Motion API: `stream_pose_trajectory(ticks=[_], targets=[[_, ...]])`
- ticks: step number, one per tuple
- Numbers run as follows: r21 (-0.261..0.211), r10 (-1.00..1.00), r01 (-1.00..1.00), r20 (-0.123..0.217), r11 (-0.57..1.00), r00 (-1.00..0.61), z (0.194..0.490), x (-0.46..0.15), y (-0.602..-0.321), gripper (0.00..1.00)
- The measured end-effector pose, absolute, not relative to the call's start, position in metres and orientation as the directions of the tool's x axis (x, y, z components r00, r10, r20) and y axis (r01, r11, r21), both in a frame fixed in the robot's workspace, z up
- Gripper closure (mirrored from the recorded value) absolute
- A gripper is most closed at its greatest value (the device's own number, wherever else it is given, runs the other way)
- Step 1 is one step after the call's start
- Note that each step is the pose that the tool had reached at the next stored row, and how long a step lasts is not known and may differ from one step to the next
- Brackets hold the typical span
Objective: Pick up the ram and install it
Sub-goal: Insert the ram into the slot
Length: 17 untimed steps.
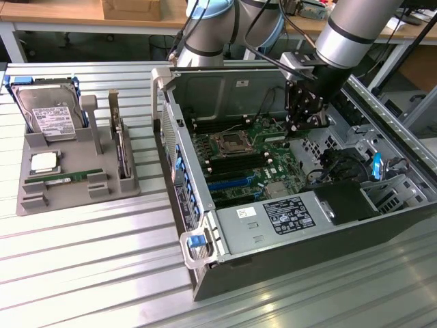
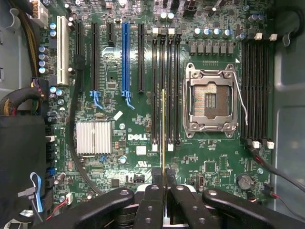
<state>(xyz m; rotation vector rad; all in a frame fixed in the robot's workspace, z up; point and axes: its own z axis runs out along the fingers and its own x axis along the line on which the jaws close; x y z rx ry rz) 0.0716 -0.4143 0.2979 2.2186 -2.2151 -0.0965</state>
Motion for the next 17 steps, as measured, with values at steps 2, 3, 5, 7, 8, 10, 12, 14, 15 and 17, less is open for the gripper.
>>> stream_pose_trajectory(ticks=[2,3,5,7,8,10,12,14,15,17], targets=[[0.047,-0.999,-0.999,-0.040,-0.003,0.001,0.2968,0.0713,-0.4144,0.88],[0.047,-0.999,-0.999,-0.040,-0.003,0.001,0.2964,0.0711,-0.4144,0.88],[0.047,-0.999,-0.999,-0.040,-0.003,0.001,0.2955,0.0709,-0.4144,0.88],[0.047,-0.999,-0.999,-0.040,-0.002,0.001,0.2946,0.0706,-0.4144,0.88],[0.047,-0.999,-0.999,-0.040,-0.003,0.001,0.2942,0.0706,-0.4144,0.88],[0.047,-0.999,-0.999,-0.040,-0.003,0.001,0.2931,0.0704,-0.4144,0.88],[0.047,-0.999,-0.999,-0.040,-0.003,0.001,0.2923,0.0703,-0.4144,0.88],[0.047,-0.999,-0.999,-0.040,-0.003,0.001,0.2915,0.0702,-0.4144,0.88],[0.047,-0.999,-0.999,-0.040,-0.003,0.001,0.2910,0.0701,-0.4144,0.88],[0.047,-0.999,-0.999,-0.040,-0.003,0.001,0.2898,0.0701,-0.4144,0.88]])
